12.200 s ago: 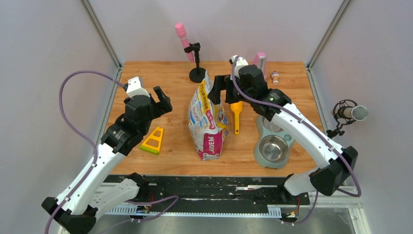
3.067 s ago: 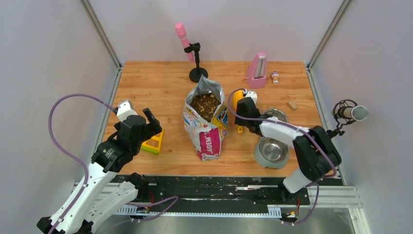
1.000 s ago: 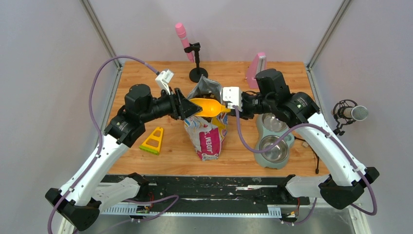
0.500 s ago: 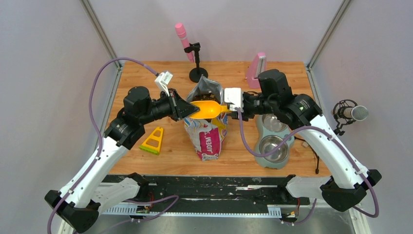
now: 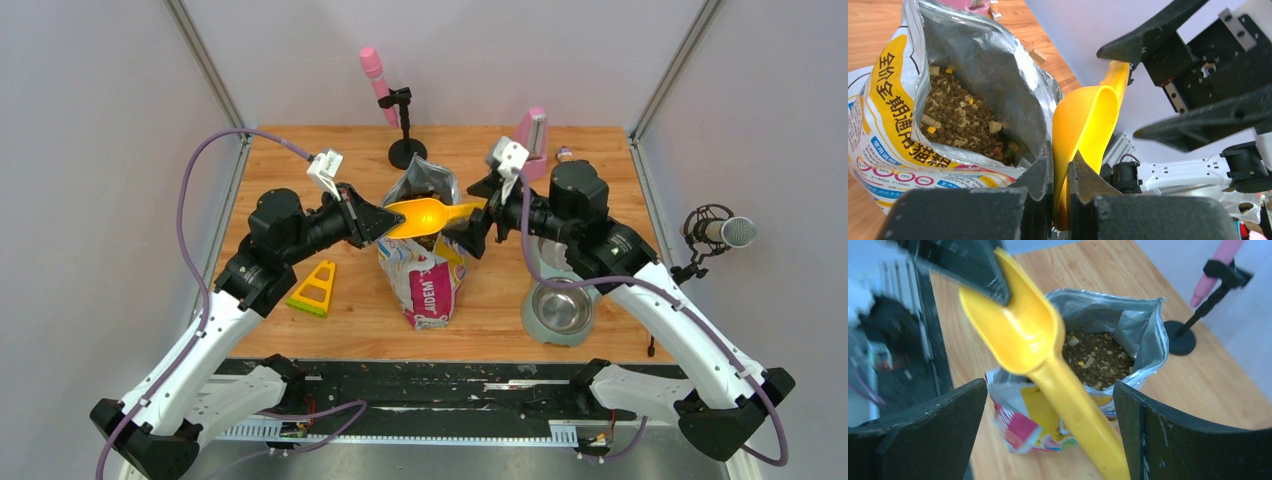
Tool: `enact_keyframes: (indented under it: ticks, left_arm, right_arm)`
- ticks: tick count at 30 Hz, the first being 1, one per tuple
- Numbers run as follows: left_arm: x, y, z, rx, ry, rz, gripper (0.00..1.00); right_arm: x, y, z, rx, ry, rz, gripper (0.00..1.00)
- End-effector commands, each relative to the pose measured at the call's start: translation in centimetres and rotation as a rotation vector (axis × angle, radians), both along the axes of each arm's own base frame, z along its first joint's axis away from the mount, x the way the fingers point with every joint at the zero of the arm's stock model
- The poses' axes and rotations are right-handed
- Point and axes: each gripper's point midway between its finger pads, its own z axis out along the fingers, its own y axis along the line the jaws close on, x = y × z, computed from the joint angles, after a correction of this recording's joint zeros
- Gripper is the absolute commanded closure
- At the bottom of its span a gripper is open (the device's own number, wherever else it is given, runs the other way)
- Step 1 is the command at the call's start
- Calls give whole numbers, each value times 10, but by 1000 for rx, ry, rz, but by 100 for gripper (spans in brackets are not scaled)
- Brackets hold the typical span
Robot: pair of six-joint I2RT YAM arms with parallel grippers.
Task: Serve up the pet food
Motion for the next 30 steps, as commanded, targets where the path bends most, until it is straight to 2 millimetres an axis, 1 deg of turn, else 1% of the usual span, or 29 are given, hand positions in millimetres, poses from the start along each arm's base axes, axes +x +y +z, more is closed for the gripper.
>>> enact_keyframes:
  ticks: [1, 3, 6, 8, 11, 13, 16, 18, 21, 30]
  left_arm:
    - [1, 4, 32, -59, -116, 20, 100]
    - [2, 5, 30, -51, -126, 24, 100]
    - [4, 5, 30, -58, -152, 32, 100]
    - [4, 5, 31, -54, -169, 30, 100]
    - [3, 6, 34, -50, -185, 29, 100]
    - [2, 7, 36, -54, -193, 28, 100]
    - [3, 6, 36, -55, -194, 29, 100]
    - [3, 4, 34, -54, -186, 19, 100]
    - [5, 0, 32, -57, -172, 2, 100]
    - [3, -3, 30, -63, -163, -25, 100]
  right_arm:
    - [9, -12, 62, 375, 229, -160, 0]
    - [10, -17, 63, 434, 331, -186, 0]
    - [12, -29, 51, 490, 480, -220, 0]
    - [18, -44, 45, 521, 543, -260, 0]
    - [14, -56, 29, 530, 632, -246, 0]
    - [9, -55, 18, 512, 665, -212, 0]
    - [-3, -47, 6, 493, 708, -123, 0]
    - [-8, -44, 8, 503, 717, -72, 0]
    - [-10, -42, 10, 523, 719, -41, 1]
    - [-13, -43, 25, 646, 691, -9, 5]
